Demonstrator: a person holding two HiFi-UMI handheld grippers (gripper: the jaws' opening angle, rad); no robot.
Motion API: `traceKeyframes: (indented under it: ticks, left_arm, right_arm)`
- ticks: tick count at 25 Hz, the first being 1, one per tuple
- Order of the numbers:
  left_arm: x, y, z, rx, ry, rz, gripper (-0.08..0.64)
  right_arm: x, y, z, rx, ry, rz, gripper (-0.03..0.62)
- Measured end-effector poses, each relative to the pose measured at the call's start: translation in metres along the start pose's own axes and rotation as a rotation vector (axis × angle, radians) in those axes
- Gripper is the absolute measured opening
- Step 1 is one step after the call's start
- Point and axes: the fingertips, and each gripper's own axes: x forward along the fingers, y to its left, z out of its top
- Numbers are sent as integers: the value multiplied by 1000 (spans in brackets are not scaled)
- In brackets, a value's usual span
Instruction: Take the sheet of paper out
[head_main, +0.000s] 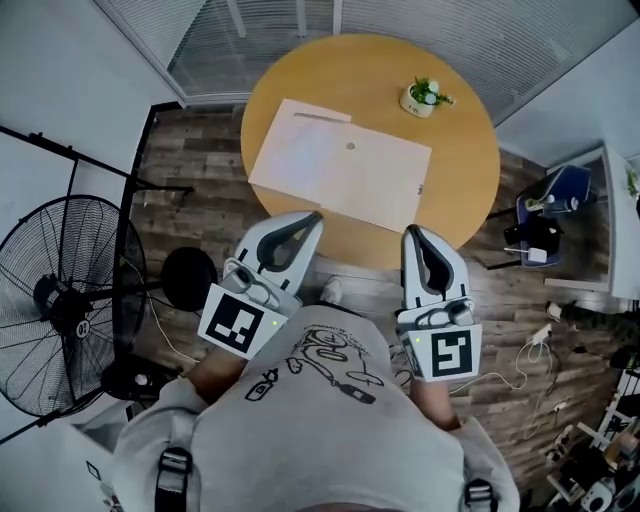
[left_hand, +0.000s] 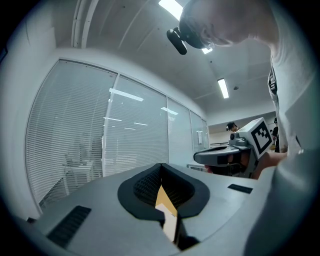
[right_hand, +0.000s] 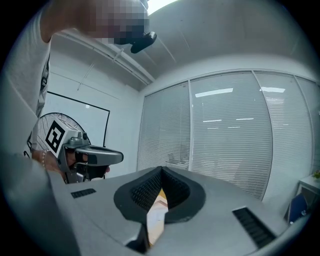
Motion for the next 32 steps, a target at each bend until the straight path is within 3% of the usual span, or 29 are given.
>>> traceKeyframes:
  ticks: [17,32]
  left_arm:
    - [42,-8,-5,1,9,7,20]
    - [51,-10,-11,-7,17,1,20]
  right_arm:
    - [6,-43,-6,24,-6,3,6]
    - [10,-47,-11,36,-5,11,6]
